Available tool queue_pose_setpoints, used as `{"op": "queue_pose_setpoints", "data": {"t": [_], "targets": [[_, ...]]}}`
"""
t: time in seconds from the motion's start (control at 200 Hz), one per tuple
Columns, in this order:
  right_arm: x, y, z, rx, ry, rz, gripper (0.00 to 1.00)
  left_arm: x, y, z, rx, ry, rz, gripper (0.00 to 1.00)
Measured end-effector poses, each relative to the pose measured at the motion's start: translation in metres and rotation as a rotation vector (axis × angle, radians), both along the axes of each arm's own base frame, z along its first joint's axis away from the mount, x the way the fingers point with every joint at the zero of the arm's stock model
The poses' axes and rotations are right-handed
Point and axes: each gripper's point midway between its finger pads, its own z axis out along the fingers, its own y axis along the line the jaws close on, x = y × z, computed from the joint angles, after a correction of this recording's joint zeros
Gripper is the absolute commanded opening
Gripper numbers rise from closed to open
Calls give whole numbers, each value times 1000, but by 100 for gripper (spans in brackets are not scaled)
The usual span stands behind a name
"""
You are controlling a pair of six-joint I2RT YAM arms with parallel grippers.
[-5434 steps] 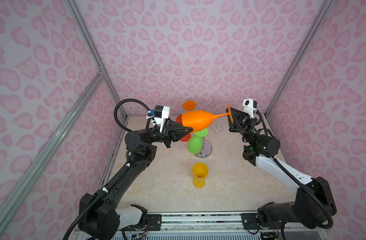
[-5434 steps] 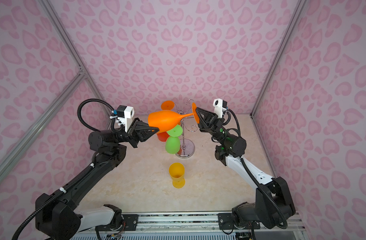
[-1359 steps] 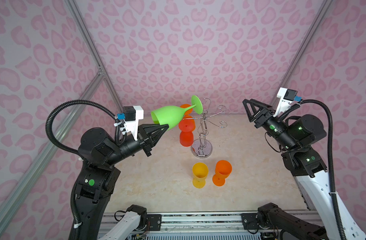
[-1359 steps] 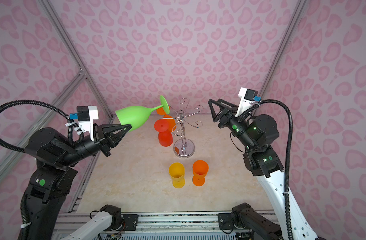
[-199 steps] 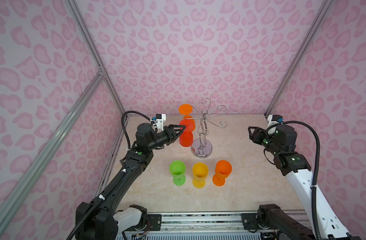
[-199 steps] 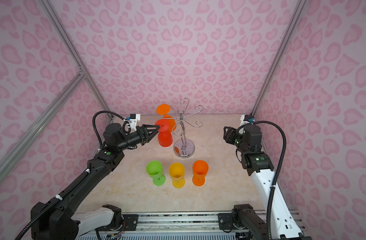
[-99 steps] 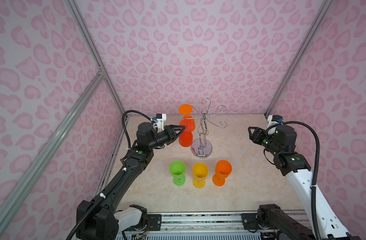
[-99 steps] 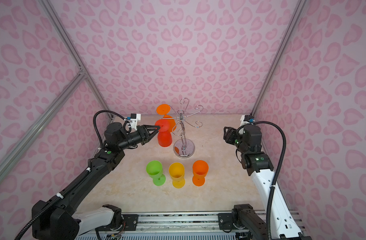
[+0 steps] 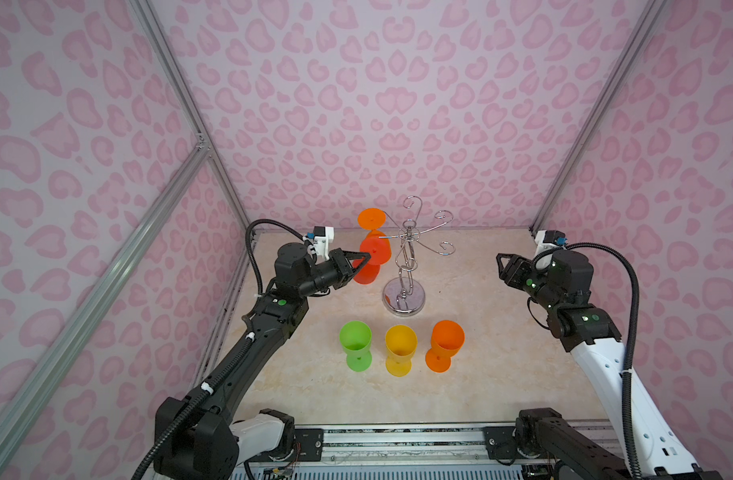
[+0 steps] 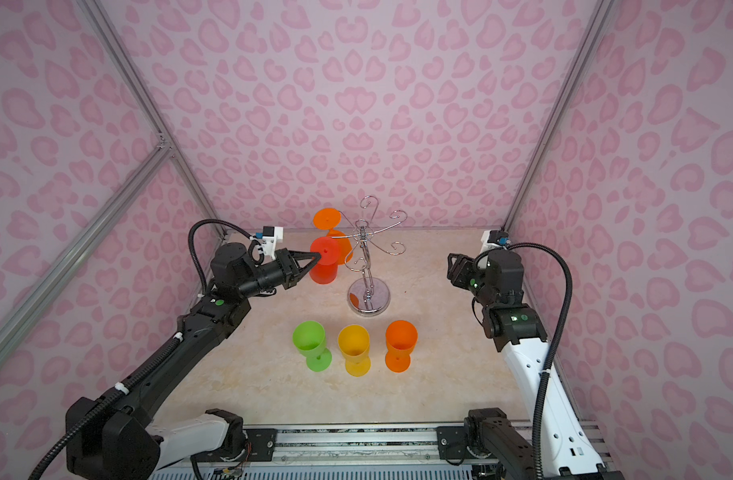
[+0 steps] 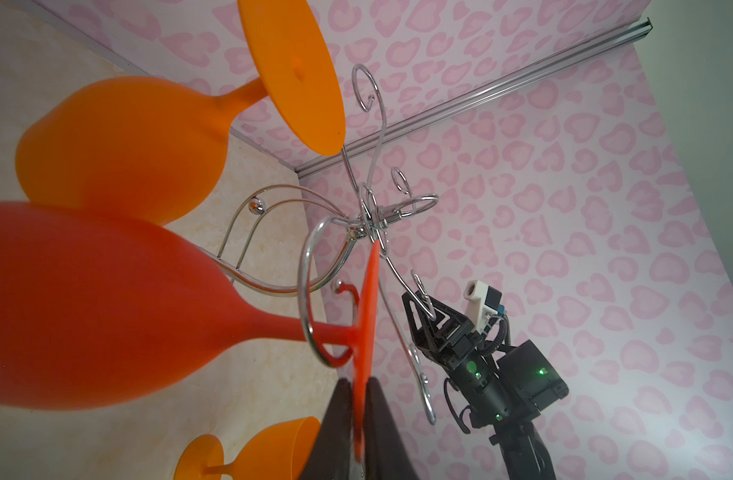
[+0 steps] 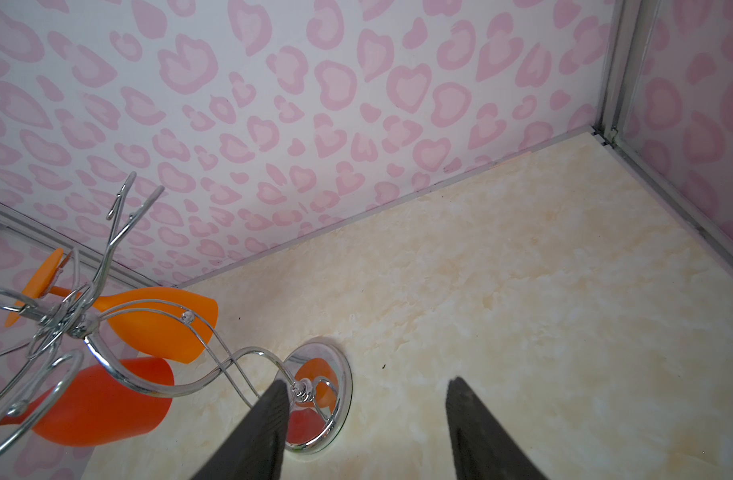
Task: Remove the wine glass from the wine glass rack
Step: 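Close the left gripper on the red glass foot rim, then slide the red glass off its hook with the left gripper, away from the rack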
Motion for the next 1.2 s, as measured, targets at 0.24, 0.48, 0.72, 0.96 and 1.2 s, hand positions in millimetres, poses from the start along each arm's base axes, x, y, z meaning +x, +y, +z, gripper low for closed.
{"op": "queue_pose_setpoints", "data": {"t": [0.24, 0.48, 0.72, 0.96, 1.2], "targets": [[1, 0, -2, 8, 0, -2, 61, 0, 0, 2, -1, 1, 1, 7], [1, 0, -2, 17, 0, -4, 61, -2, 0, 8, -26, 18, -4, 3], [0, 0, -3, 18, 2, -2, 61, -4, -1, 15, -59, 43, -16, 3], [-1, -1, -2, 20, -2, -4, 61, -4, 5, 21, -90, 69, 1, 3], [-1, -1, -2, 21, -2, -3, 61, -1, 11, 21, -119, 106, 18, 3]]}}
